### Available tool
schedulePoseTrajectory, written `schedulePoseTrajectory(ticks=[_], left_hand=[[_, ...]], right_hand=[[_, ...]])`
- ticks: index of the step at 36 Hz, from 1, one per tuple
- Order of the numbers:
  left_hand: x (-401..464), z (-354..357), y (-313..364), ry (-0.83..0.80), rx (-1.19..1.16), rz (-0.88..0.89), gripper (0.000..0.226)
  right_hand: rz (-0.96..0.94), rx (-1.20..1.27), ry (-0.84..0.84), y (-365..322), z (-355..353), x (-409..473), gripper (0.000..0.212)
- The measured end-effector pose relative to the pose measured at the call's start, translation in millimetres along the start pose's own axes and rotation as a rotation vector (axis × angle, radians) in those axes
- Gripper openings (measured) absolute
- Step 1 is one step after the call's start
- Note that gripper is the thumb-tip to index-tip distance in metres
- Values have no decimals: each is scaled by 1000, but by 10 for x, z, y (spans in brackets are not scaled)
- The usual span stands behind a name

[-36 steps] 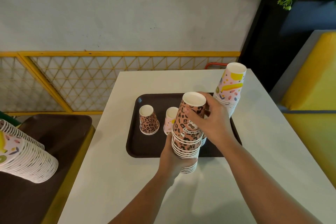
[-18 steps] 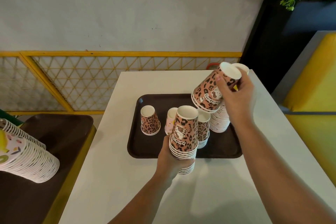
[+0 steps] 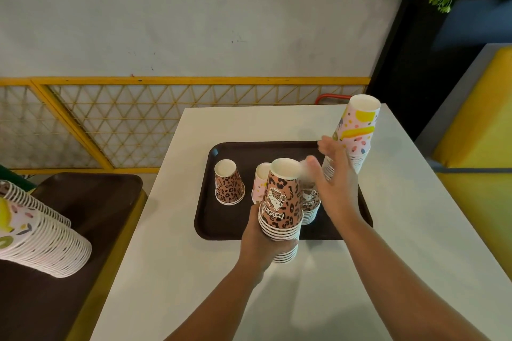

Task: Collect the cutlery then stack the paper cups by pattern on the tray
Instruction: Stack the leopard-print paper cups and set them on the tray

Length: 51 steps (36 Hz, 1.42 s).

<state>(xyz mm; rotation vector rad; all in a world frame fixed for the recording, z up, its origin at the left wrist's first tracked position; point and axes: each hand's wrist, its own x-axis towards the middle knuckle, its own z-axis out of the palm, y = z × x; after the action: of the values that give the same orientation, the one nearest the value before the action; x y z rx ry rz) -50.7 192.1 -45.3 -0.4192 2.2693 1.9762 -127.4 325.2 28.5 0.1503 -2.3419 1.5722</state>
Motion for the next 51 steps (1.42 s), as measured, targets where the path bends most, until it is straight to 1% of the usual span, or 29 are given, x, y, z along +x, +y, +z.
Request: schedulePoseTrajectory(ticks=[3, 7, 9, 11, 13, 17, 24, 28, 31, 35, 39, 43, 45, 47, 49, 51], left_hand=[[3, 16, -1, 6, -5, 12, 96], [4, 51, 20, 5, 13, 22, 98], [3, 63, 39, 2, 16, 18, 97], [-3, 67, 54, -3, 10, 17, 97], [-13, 63, 61, -7, 6, 24, 98], [-42, 60, 80, -7, 1, 43, 92], [-41, 67, 39, -1, 17, 44, 90], [-36, 49, 4, 10, 18, 21, 88], [-29, 22, -21, 24, 20, 4, 87], [-17, -5, 2, 27, 15, -8, 89], [2, -21, 38, 26, -8, 1, 94], [4, -20, 70, 23, -41, 0, 92], [4, -20, 97, 14, -55, -4, 90], [2, -16, 118, 12, -60, -1, 89], [-1, -5, 131, 23, -52, 8, 89], [-2, 6, 136, 32, -45, 12, 90]], right_hand=[[-63, 4, -114, -106, 12, -61, 55], [-27, -78, -284, -152, 57, -108, 67], [-11, -89, -308, -176, 61, -126, 61], [-13, -80, -301, -189, 54, -132, 51], [-12, -62, -287, -205, 39, -126, 46], [-21, -17, -233, -269, 1, -103, 43], [-48, 113, -156, -407, -87, -20, 38], [-63, 172, -9, -541, -196, 145, 40], [-77, 222, 128, -611, -286, 282, 48], [-95, 163, 245, -565, -305, 415, 48], [-75, 59, 232, -355, -193, 422, 47], [-73, 10, 141, -118, -60, 330, 45], [-48, -24, 67, -25, -16, 291, 49], [-32, -73, 36, 36, 8, 241, 57], [-29, -54, 52, 12, 11, 175, 62], [-81, 8, 46, -46, 15, 93, 62]])
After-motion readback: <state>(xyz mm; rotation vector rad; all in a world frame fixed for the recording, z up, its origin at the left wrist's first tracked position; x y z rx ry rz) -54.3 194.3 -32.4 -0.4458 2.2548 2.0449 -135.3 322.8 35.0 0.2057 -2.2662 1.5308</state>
